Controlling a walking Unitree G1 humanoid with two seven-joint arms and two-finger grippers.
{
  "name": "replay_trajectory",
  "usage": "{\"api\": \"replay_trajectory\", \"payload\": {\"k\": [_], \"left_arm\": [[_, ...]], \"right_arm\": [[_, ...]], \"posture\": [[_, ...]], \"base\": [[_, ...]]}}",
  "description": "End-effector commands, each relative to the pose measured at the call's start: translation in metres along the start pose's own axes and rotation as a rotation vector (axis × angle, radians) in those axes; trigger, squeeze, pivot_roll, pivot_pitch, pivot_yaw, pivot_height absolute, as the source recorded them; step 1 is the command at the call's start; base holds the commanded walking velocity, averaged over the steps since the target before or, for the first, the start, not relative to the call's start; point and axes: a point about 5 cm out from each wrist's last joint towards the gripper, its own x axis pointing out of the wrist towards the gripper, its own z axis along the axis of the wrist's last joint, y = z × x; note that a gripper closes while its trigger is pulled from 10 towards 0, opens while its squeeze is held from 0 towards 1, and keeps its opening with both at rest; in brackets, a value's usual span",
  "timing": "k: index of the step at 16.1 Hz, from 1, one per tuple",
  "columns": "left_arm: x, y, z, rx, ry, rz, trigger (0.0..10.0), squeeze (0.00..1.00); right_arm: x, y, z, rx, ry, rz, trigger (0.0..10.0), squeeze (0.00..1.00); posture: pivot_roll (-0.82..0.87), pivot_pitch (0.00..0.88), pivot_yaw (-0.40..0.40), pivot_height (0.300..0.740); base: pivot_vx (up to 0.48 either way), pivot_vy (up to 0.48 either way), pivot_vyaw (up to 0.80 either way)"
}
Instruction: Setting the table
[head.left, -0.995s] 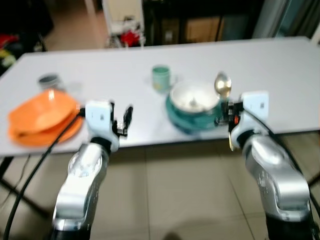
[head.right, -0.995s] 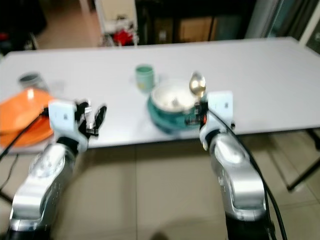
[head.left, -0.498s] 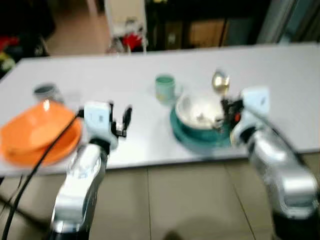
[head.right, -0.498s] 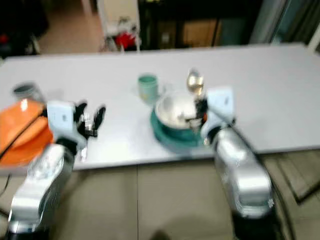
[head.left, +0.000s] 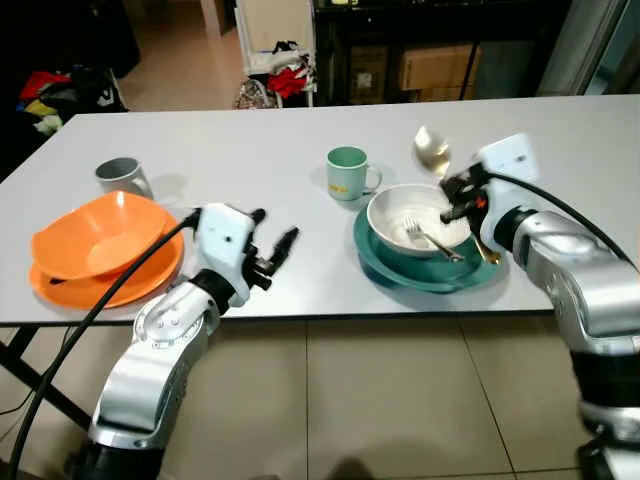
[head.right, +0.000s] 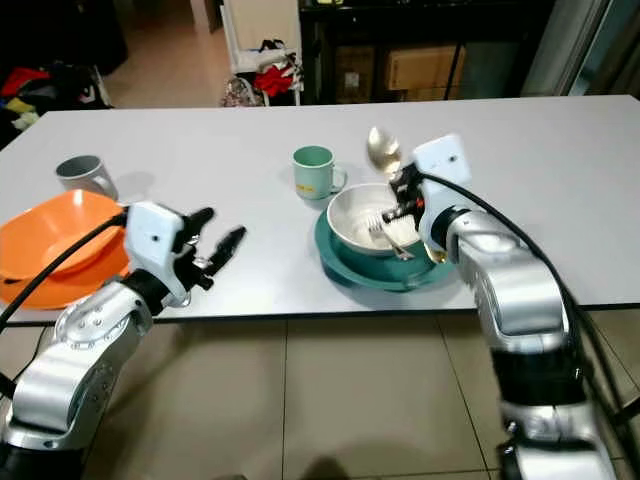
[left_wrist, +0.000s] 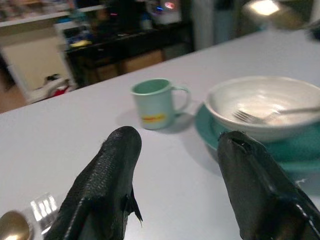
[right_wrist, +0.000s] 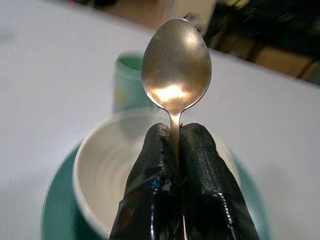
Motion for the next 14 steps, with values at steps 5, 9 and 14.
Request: {"api": "replay_trajectory", "payload": {"k": [5,9,14], "left_arm": [[0.003,-0.004,0.007,0.056,0.021,-0.169,10.0,0.0],[-0.001,-0.02,0.005,0.039,0.048,-0.34,10.0,0.0],[-0.005,-0.023,0.004,0.034,0.082,-0.399,10.0,0.0]], "right_arm": [[0.023,-0.015,-0.004,-0.048,0.124,0.017,10.0,0.0],[0.037,-0.023,-0.005,-0.064,0.154,0.043,10.0,0.0],[0.052,-0.024,-0.006,-0.071,0.177,0.097,10.0,0.0]], "posture": [[0.02,0.0,0.064,0.74],[0.02,0.0,0.079,0.74],[0.03,0.0,0.074,0.74]], "base": [[0.0,0.0,0.0],[0.0,0.0,0.0],[0.0,0.0,0.0]]}}
